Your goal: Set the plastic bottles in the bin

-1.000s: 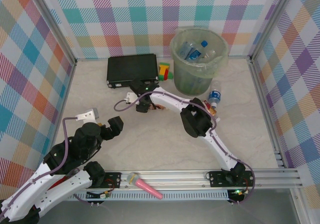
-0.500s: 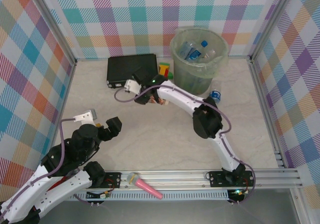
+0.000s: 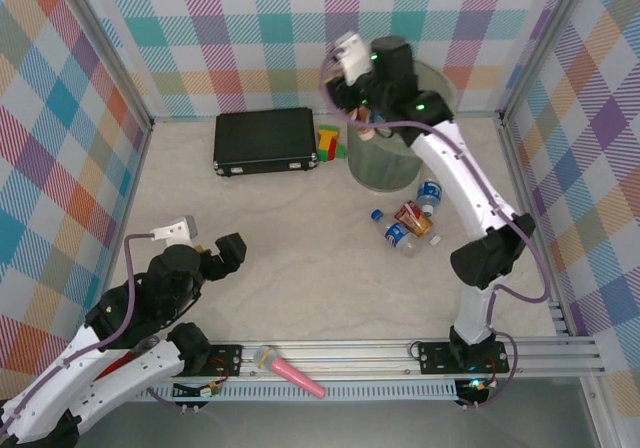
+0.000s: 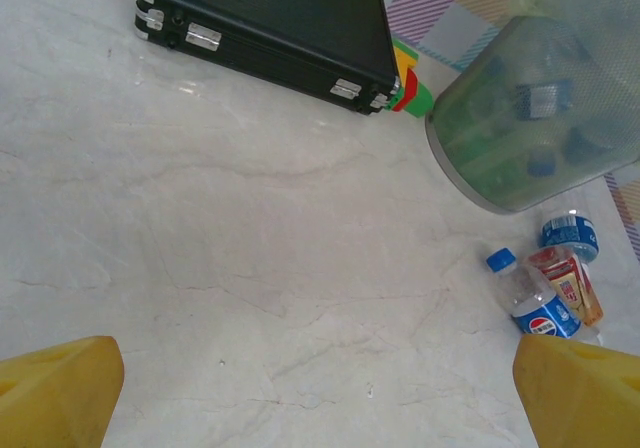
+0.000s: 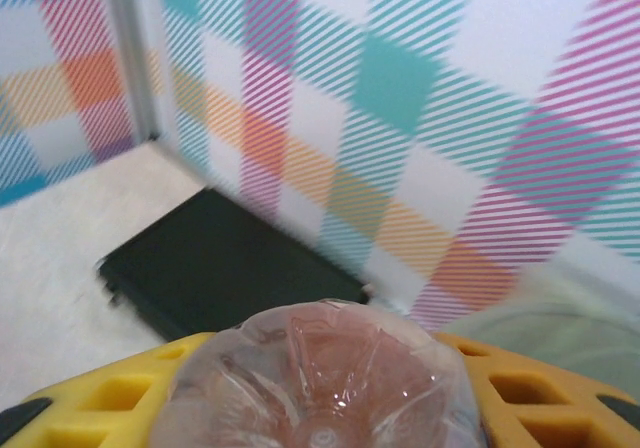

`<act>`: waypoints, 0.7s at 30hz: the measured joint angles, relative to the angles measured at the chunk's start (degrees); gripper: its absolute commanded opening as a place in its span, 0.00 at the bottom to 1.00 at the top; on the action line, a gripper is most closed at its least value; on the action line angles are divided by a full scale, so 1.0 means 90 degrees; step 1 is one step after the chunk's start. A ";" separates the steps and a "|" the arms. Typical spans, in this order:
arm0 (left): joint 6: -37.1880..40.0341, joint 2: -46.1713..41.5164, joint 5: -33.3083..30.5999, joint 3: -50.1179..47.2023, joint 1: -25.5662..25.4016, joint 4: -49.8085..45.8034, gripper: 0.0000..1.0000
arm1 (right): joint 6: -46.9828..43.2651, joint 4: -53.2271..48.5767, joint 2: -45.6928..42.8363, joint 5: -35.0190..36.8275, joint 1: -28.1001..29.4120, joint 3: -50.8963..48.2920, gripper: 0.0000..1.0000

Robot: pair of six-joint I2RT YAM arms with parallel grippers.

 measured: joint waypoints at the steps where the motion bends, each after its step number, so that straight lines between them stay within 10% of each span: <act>1: 0.0017 0.0044 0.0015 0.0022 0.0000 0.0039 1.00 | 0.0119 0.0104 -0.0041 -0.0017 -0.0168 0.0007 0.51; 21: 0.0087 0.0529 0.0124 0.0318 0.0000 0.0243 1.00 | 0.2157 0.2909 0.0369 -0.0260 -0.2341 -0.1253 0.51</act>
